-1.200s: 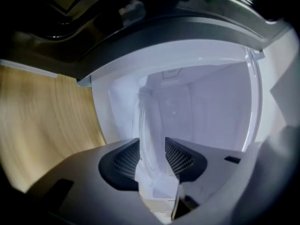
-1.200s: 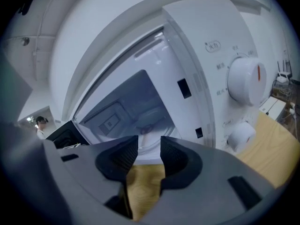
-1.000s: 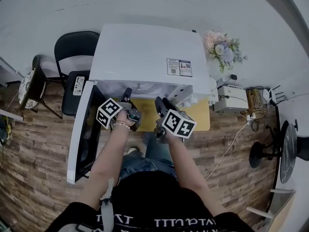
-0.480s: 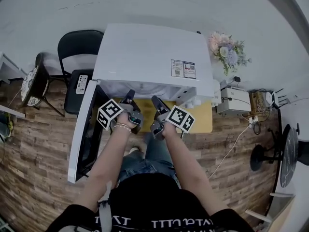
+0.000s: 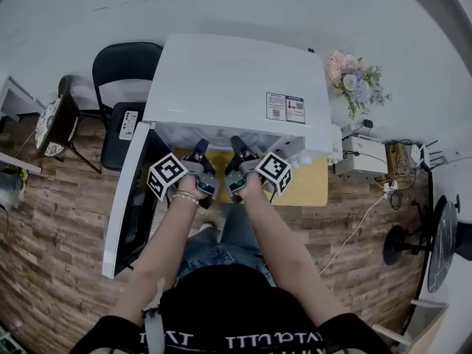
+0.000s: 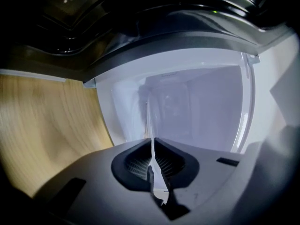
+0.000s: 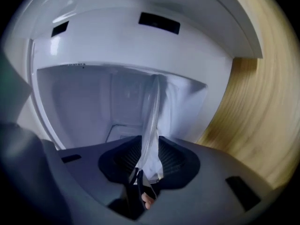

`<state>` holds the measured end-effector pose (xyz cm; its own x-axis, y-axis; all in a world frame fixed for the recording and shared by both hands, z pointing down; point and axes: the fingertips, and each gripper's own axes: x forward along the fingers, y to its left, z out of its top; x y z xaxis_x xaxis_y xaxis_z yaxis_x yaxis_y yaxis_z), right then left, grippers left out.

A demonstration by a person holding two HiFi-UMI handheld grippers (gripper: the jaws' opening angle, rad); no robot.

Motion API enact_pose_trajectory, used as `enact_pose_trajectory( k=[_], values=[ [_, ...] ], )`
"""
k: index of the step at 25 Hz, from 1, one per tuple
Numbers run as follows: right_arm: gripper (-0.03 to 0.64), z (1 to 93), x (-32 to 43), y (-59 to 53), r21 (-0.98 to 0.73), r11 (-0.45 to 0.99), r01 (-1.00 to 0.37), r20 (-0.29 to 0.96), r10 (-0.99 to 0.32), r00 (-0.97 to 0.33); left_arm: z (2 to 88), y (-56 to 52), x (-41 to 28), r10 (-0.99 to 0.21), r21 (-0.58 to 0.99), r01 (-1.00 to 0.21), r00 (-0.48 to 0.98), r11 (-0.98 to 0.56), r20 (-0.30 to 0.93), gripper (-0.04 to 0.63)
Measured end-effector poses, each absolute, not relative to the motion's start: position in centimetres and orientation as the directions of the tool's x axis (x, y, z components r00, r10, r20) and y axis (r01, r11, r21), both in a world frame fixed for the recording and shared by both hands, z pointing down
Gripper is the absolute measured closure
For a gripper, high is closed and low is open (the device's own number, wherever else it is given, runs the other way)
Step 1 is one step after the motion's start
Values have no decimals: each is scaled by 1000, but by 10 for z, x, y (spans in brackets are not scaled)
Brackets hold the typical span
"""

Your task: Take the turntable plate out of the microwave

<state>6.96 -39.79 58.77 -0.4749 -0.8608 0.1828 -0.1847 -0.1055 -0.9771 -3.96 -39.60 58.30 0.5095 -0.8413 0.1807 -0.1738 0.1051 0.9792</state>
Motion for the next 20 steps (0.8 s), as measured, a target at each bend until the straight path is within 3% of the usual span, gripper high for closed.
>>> enact_pose_trajectory(
  k=[7,9,12,20],
  values=[
    [565,591,62,-401,-985,-123,-123,166,-876,-452,584,-393,-35,-823,981,-182,544,72,161,569],
    [567,593,64,-399,-989,-117,-89,144,-889,-434,580,-393,-33,-818,983,-179,558,46,140,557],
    [568,594,67,-397,-994,-100,-51,112,-901,-420,574,-396,-31,-820,990,-138,566,13,89,468],
    [554,581,72,-388,-1000,-8,5,5,-896,-445,575,-409,-28,-838,996,-83,546,-17,31,468]
  ],
)
